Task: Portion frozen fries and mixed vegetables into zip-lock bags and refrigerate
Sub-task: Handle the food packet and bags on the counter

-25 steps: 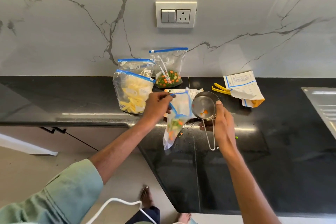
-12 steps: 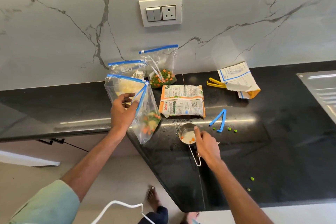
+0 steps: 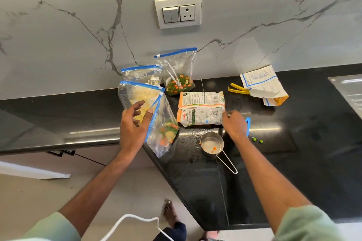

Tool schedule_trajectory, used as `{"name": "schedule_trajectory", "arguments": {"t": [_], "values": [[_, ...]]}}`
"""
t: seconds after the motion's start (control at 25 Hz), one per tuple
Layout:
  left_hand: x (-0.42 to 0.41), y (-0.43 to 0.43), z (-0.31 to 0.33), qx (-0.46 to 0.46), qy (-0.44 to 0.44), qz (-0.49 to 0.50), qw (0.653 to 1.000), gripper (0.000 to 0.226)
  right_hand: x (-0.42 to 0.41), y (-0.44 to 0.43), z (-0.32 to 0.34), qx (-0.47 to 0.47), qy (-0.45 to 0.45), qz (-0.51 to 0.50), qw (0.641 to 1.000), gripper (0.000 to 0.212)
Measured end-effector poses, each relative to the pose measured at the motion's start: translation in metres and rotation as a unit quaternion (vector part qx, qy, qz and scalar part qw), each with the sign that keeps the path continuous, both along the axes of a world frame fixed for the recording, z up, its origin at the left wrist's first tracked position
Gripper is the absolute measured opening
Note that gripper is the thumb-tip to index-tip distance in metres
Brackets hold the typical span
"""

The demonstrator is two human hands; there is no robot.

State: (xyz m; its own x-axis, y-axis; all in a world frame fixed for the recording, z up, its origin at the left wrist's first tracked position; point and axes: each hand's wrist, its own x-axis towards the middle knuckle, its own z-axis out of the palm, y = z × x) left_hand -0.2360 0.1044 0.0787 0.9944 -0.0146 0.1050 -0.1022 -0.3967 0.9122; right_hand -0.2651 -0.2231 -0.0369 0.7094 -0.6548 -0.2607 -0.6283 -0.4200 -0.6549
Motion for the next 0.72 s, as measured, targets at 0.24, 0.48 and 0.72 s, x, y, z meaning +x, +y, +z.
{"name": "schedule_trajectory", "arguments": {"t": [0.24,0.48,0.72], "values": [[-0.012,-0.019,0.001,0.083,-0.042,-0.019,0.996,0.061,0.014,-0.006,-0.019,0.080,-0.025,-0.012,0.996,0.034],[-0.025,-0.055,0.017,0.263,-0.277,-0.110,0.917,0.064,0.001,-0.002,-0.020,0.144,-0.095,-0.088,0.981,0.020],[-0.042,-0.107,0.004,0.134,-0.127,-0.222,0.957,0.073,-0.043,-0.013,0.006,0.192,-0.213,-0.096,0.953,0.010]]}}
